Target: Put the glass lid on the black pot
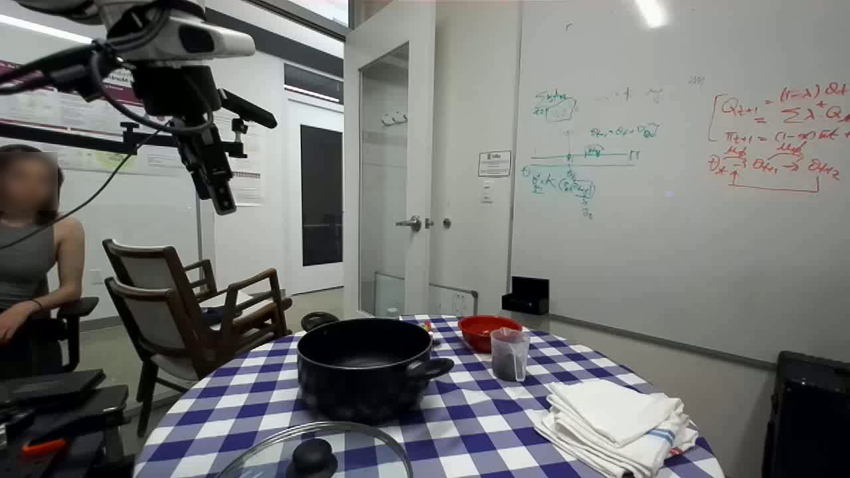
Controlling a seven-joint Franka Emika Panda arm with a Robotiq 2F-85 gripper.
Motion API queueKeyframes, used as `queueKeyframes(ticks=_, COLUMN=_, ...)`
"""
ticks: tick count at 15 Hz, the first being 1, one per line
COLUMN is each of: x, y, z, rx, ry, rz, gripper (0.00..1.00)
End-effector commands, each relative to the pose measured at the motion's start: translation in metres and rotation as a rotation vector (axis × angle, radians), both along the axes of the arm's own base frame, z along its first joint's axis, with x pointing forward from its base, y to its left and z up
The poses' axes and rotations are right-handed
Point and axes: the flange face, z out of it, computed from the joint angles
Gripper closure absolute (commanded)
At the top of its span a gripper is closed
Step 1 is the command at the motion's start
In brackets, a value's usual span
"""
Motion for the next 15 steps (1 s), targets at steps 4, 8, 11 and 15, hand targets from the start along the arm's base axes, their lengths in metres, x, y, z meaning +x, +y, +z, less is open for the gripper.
queueKeyframes(ticks=4, x=0.003, y=-0.003, z=0.001, rx=-0.017, ry=0.023, rz=-0.016, gripper=0.0)
queueKeyframes(ticks=8, x=0.013, y=-0.021, z=-0.009, rx=-0.028, ry=0.049, rz=-0.029, gripper=0.0)
queueKeyframes(ticks=11, x=0.025, y=-0.034, z=-0.029, rx=-0.022, ry=0.099, rz=-0.036, gripper=0.0)
queueKeyframes(ticks=15, x=0.047, y=-0.044, z=-0.068, rx=-0.074, ry=0.236, rz=-0.065, gripper=0.0)
